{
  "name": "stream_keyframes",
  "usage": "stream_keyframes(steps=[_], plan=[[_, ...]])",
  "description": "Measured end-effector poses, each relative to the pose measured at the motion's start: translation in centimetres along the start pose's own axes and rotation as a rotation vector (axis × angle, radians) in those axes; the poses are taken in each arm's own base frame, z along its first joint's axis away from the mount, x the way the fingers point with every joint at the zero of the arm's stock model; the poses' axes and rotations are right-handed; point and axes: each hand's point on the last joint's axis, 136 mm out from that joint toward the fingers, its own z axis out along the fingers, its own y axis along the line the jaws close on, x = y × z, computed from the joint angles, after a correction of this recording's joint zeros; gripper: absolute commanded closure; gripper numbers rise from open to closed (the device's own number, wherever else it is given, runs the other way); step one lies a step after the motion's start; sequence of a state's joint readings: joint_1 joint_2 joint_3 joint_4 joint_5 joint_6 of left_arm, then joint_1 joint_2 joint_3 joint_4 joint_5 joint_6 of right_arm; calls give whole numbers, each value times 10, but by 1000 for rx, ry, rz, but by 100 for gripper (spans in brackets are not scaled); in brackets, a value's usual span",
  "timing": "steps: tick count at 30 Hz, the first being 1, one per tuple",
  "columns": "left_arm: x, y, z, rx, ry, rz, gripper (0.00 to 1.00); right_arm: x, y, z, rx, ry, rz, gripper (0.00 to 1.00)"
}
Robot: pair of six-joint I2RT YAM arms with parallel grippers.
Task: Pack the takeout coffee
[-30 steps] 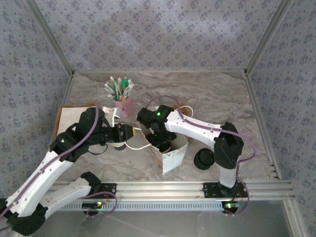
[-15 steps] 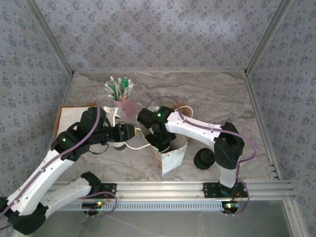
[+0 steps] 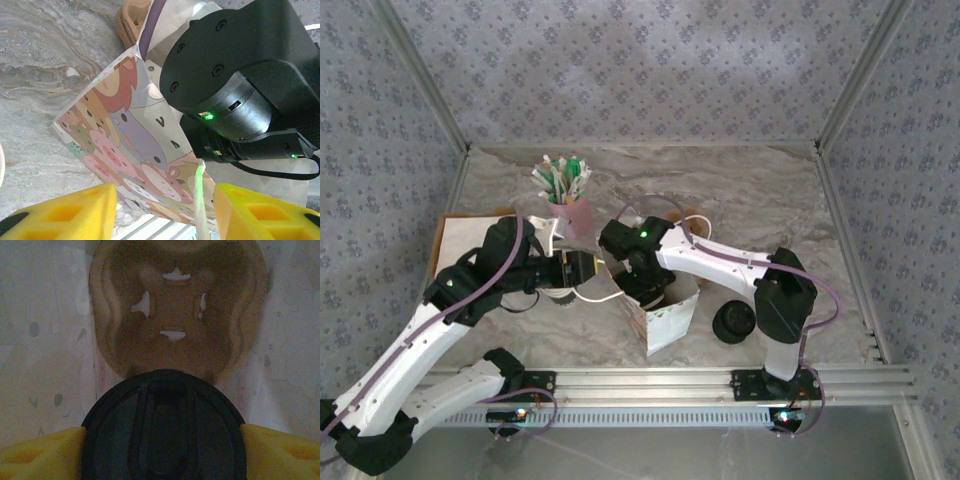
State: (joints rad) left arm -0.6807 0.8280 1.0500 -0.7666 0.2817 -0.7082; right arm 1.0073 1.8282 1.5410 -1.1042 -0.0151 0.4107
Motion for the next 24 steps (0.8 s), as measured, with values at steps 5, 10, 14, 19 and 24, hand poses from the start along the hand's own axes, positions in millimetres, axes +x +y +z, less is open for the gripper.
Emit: stream_keyframes(steps=[5, 10, 14, 19, 24], plan=[[0, 0, 0, -2, -2, 0, 44, -1, 0, 1, -2, -3, 0, 20], [-1, 1, 0, -5, -4, 0, 40, -1, 0, 2, -6, -6, 1, 20], [-1, 1, 0, -5, -6, 0, 40, -2, 1, 4, -10, -10, 2, 20], [-1, 1, 0, -7, -8, 1, 38, -2, 2, 4, -14, -11, 2, 20], [-2, 1, 0, -7, -8, 0, 35, -2, 2, 4, -13, -11, 2, 18]])
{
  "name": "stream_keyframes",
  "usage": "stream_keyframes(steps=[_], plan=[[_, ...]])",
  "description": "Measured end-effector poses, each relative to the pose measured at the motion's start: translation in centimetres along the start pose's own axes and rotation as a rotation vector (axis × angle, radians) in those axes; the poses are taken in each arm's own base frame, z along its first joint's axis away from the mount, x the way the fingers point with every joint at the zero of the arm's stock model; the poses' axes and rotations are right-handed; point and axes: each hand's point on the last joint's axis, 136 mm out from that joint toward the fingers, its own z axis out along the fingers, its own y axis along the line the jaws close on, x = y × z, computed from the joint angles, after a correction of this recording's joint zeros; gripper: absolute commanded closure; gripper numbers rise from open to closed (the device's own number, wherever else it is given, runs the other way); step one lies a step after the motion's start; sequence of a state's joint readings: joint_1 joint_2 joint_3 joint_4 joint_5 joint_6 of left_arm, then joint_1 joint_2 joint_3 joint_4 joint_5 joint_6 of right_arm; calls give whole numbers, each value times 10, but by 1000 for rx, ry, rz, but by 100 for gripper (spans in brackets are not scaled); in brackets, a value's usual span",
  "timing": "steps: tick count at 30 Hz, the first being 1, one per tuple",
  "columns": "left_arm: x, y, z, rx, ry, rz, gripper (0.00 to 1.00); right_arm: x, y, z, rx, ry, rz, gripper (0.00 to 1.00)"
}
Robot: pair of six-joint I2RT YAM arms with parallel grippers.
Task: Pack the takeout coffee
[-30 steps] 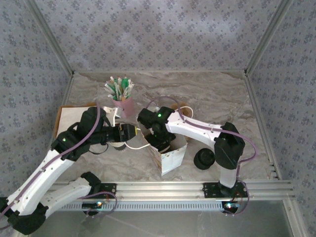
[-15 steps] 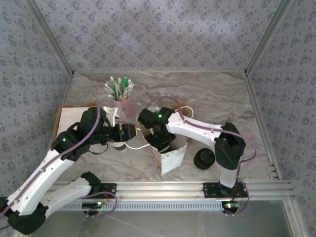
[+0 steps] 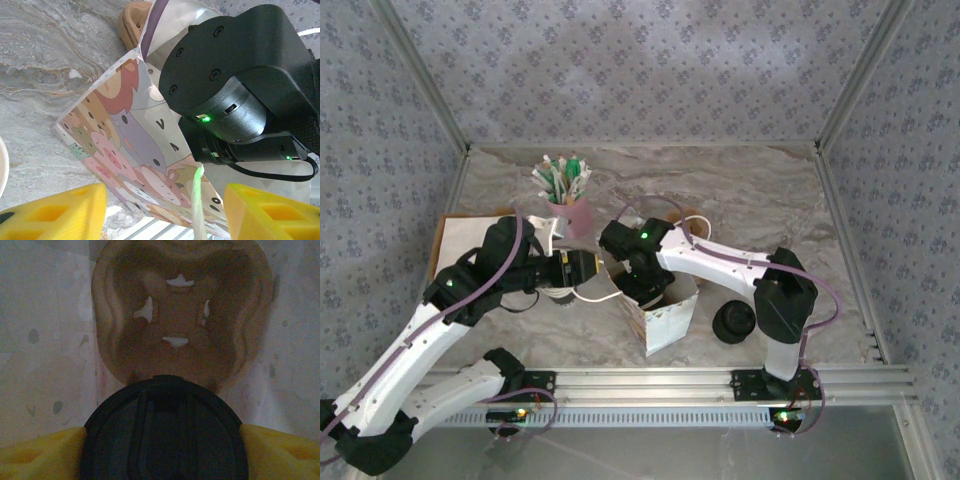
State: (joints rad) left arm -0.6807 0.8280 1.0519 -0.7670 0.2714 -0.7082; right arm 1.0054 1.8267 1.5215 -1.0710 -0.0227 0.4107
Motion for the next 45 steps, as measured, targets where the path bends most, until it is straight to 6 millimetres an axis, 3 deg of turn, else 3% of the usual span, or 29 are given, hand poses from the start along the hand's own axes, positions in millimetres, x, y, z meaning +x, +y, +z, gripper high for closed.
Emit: stream_keyframes(steps=[45], plan=[[2, 3, 1, -17, 13, -6, 34, 8, 3, -2, 7, 21, -15, 10]])
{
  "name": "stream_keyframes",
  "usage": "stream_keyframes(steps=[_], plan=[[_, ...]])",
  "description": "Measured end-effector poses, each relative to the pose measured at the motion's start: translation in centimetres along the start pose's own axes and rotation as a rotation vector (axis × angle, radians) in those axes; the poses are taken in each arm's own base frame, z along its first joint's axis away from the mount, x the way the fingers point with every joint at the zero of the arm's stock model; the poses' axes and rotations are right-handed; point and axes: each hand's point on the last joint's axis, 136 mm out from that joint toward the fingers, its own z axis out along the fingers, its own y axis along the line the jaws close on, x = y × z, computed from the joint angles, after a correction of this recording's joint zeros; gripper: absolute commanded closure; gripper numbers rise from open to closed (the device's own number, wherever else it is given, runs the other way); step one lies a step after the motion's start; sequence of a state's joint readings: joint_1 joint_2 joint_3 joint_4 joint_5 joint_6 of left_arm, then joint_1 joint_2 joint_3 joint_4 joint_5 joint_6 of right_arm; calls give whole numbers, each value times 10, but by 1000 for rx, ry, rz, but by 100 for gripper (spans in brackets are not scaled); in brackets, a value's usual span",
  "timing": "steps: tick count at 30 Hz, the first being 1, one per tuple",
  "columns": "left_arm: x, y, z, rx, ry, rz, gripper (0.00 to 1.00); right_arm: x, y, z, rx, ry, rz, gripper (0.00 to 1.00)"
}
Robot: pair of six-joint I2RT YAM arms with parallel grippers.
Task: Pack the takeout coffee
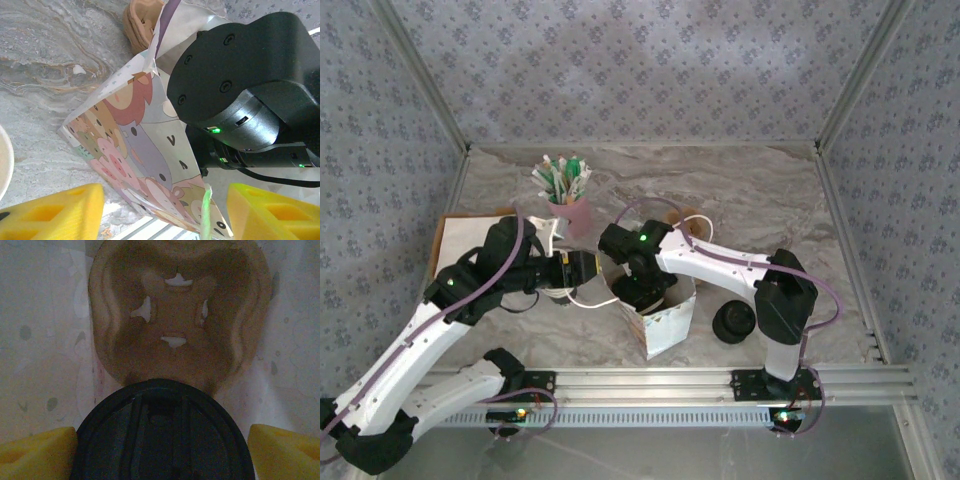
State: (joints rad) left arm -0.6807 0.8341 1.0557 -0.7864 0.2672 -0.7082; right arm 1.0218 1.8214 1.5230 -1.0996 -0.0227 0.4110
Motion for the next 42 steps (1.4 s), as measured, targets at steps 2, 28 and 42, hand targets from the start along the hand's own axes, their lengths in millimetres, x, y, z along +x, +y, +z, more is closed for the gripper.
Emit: stream_keyframes(steps=[2, 28, 42], plan=[[0, 0, 0, -1, -1, 0, 34, 0, 0, 0, 0, 0, 0, 10], [-3, -2, -3, 1, -11, 2, 34, 5, 0, -1, 6, 15, -4, 9], [-3, -2, -2, -2, -9, 1, 34, 8, 0, -3, 8, 21, -9, 8]])
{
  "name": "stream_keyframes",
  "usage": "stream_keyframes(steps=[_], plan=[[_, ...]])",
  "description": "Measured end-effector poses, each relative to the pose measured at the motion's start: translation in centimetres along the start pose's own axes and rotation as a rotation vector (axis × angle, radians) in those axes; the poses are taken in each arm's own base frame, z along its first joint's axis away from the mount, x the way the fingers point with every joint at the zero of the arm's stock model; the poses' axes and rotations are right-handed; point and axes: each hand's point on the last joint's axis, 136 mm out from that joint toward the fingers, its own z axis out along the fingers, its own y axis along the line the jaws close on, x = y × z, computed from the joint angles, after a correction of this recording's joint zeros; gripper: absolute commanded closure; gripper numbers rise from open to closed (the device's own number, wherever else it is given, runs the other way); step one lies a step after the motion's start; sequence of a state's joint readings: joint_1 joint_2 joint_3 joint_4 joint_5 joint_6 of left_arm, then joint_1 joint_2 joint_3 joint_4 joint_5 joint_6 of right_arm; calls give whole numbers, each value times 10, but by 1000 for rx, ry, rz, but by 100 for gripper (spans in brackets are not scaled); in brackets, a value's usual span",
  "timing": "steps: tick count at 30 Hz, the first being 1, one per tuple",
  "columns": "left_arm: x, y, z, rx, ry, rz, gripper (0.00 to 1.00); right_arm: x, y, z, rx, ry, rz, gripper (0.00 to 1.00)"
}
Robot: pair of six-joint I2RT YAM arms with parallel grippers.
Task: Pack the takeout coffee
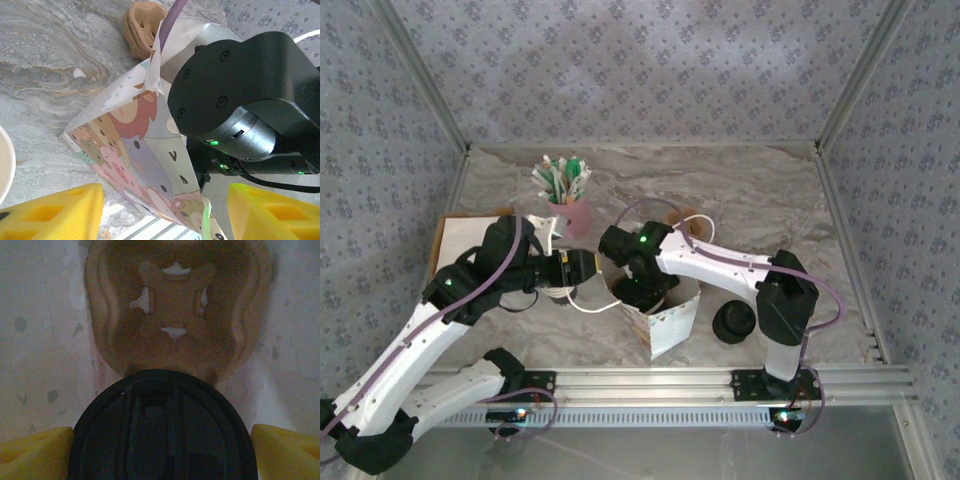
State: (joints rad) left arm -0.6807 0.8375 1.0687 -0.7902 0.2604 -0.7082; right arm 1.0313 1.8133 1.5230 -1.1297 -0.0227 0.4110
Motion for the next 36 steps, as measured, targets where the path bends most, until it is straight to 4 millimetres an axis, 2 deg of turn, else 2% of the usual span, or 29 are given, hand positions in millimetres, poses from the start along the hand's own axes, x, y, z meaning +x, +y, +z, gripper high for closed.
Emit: stream_keyframes(steps=[36], plan=[[0, 2, 4, -9, 11, -3, 34, 17, 3, -9, 12, 29, -24, 3]])
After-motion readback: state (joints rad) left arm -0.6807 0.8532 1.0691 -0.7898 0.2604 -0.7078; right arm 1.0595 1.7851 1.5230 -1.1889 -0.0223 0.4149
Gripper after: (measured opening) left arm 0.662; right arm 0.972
